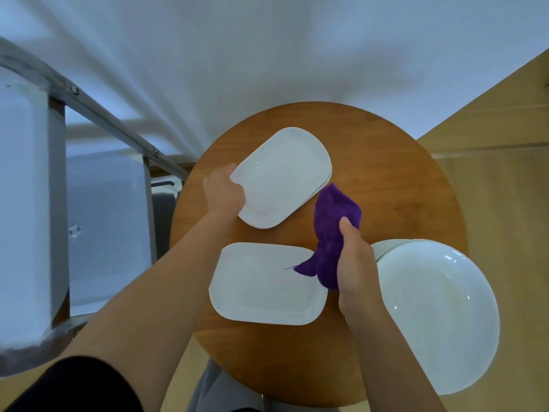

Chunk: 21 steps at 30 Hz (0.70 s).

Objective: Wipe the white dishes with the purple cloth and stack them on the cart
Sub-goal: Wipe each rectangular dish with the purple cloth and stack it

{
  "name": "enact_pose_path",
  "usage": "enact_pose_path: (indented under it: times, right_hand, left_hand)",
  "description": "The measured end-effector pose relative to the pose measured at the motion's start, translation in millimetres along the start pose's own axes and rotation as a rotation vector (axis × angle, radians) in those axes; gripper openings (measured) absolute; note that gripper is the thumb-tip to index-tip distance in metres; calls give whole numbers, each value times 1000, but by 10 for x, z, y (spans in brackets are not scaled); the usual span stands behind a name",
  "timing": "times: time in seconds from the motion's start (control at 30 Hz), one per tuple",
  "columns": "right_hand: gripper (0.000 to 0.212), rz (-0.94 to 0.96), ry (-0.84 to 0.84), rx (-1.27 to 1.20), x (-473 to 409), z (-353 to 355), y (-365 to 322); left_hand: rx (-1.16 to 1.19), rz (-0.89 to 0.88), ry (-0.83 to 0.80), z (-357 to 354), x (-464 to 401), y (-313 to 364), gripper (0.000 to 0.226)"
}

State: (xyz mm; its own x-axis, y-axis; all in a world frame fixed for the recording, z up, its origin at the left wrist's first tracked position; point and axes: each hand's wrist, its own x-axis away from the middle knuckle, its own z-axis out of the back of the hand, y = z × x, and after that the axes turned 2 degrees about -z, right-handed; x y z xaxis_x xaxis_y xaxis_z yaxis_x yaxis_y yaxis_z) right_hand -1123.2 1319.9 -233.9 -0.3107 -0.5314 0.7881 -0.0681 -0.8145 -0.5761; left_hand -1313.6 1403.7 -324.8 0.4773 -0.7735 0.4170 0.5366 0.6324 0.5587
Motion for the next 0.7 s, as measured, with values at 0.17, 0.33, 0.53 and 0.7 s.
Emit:
enact_pose_path:
  times: [0.17,0.33,0.53,0.7]
  right_hand:
    - [28,3,-32,4,12,-14,31]
    - [22,-57,-121,-44,67,16,125]
    - [28,-90,-125,-60,157,40,271]
    - [21,-56,-91,-105,272,58,378]
  left_hand:
    - [-213,-100,18,41,3,-37,36]
    - [-42,-92,16,217,509,-354,27]
    - [-162,-58,-144,313,1149,-1093,24]
    - [-163,-45,-48,245,1208,-1129,22]
